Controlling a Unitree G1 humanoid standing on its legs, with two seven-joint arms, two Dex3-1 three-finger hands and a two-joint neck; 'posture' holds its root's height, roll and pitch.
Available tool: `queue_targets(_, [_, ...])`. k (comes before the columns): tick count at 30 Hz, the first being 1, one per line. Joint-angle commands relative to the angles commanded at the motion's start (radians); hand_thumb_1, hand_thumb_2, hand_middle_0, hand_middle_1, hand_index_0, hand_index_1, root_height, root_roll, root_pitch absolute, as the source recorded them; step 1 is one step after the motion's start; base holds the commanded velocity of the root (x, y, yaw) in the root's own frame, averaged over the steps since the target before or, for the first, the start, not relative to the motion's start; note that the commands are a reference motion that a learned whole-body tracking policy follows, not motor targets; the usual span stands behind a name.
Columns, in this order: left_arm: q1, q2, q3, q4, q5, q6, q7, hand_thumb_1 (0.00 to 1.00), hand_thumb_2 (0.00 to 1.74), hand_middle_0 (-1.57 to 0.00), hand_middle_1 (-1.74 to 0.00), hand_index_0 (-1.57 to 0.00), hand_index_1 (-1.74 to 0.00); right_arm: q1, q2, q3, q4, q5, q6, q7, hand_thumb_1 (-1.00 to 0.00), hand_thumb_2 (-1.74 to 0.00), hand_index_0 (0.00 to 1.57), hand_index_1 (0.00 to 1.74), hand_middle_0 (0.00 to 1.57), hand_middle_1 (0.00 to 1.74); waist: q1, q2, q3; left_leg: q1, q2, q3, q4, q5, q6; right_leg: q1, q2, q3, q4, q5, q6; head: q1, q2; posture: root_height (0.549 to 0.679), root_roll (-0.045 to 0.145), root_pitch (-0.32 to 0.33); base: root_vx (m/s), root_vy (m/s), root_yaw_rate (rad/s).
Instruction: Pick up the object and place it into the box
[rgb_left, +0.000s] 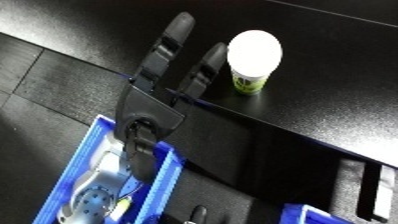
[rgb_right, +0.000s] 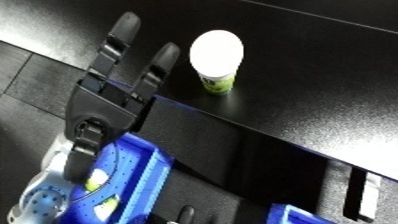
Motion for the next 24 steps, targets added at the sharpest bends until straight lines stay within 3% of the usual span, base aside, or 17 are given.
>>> queue_targets(3, [-0.038, 0.016, 0.023, 0.037, 0.145, -0.111, 0.135, 0.0, 0.0, 0.0, 0.0, 0.0, 0.0, -0.002, -0.002, 0.01, 0.005, -0.005, 0.002, 0.009, 0.0, 0.0, 0.0, 0.0, 0.0, 0.0, -0.01, -0.002, -0.003, 0.001, 0.004, 0.007, 0.004, -0.001, -0.0009, -0.005, 0.002, 0.005, 0.009, -0.004, -0.001, -0.006, 0.005, 0.643, 0.032, -0.087, 0.027, 0.001, -0.085])
queue_targets(4, [-0.05, 0.026, 0.029, 0.052, 0.224, -0.144, 0.196, 0.0, 0.0, 0.0, 0.0, 0.0, 0.0, -0.003, -0.003, 0.014, 0.006, -0.007, 0.003, 0.011, 0.0, 0.0, 0.0, 0.0, 0.0, 0.0, -0.013, -0.003, -0.003, 0.0, 0.005, 0.009, 0.005, -0.001, -0.0016, -0.007, 0.0027, 0.006, 0.012, -0.005, -0.0013, -0.011, 0.007, 0.642, 0.032, -0.087, 0.021, 0.004, -0.085])
queue_targets(5, [-0.072, 0.049, 0.04, 0.087, 0.39, -0.184, 0.32, 0.0, 0.0, 0.0, 0.0, 0.0, 0.0, -0.004, -0.005, 0.023, 0.005, -0.009, 0.005, 0.011, 0.0, 0.0, 0.0, 0.0, 0.0, 0.0, -0.02, -0.003, -0.003, 0.0, 0.007, 0.013, 0.008, 0.0, -0.0022, -0.011, 0.0039, 0.01, 0.02, -0.008, -0.0023, -0.016, 0.01, 0.642, 0.032, -0.09, 0.018, 0.011, -0.072])
queue_targets(7, [-0.089, 0.071, 0.043, 0.127, 0.54, -0.185, 0.43, 0.0, 0.0, 0.0, 0.0, 0.0, 0.0, -0.008, -0.009, 0.032, 0.004, -0.01, 0.011, 0.009, 0.0, 0.0, 0.0, 0.0, 0.0, 0.0, -0.027, -0.001, -0.001, -0.002, 0.008, 0.016, 0.012, 0.0, -0.002, -0.016, 0.0047, 0.013, 0.027, -0.01, -0.0039, -0.025, 0.014, 0.641, 0.033, -0.091, 0.015, 0.019, -0.071])
queue_targets(9, [-0.102, 0.084, 0.033, 0.164, 0.619, -0.16, 0.497, 0.0, 0.0, 0.0, 0.0, 0.0, 0.0, -0.014, -0.014, 0.041, 0.005, -0.011, 0.016, 0.008, 0.0, 0.0, 0.0, 0.0, 0.0, 0.0, -0.034, 0.002, -0.001, -0.005, 0.008, 0.019, 0.017, 0.0, -0.0002, -0.022, 0.0046, 0.017, 0.035, -0.013, -0.0053, -0.035, 0.017, 0.641, 0.034, -0.093, 0.014, 0.024, -0.064])
queue_targets(15, [-0.146, 0.099, -0.023, 0.27, 0.67, -0.099, 0.589, 0.0, 0.0, 0.0, 0.0, 0.0, 0.0, -0.036, -0.027, 0.062, 0.01, -0.014, 0.026, 0.013, 0.0, 0.0, 0.0, 0.0, 0.0, 0.0, -0.062, 0.008, 0.001, -0.017, 0.013, 0.035, 0.04, -0.006, 0.0046, -0.041, 0.0071, 0.033, 0.051, -0.017, -0.0091, -0.058, 0.025, 0.638, 0.037, -0.094, 0.016, 0.027, -0.086])
queue_targets(24, [-0.213, 0.105, -0.121, 0.41, 0.703, -0.053, 0.595, 0.0, 0.0, 0.0, 0.0, 0.0, 0.0, -0.057, -0.045, 0.077, 0.002, -0.029, 0.045, 0.0, 0.0, 0.0, 0.0, 0.0, 0.0, 0.0, -0.099, 0.012, 0.014, -0.032, 0.022, 0.058, 0.071, -0.017, 0.0095, -0.069, 0.0138, 0.058, 0.071, -0.017, -0.0103, -0.11, 0.048, 0.636, 0.038, -0.094, 0.017, 0.031, -0.073])
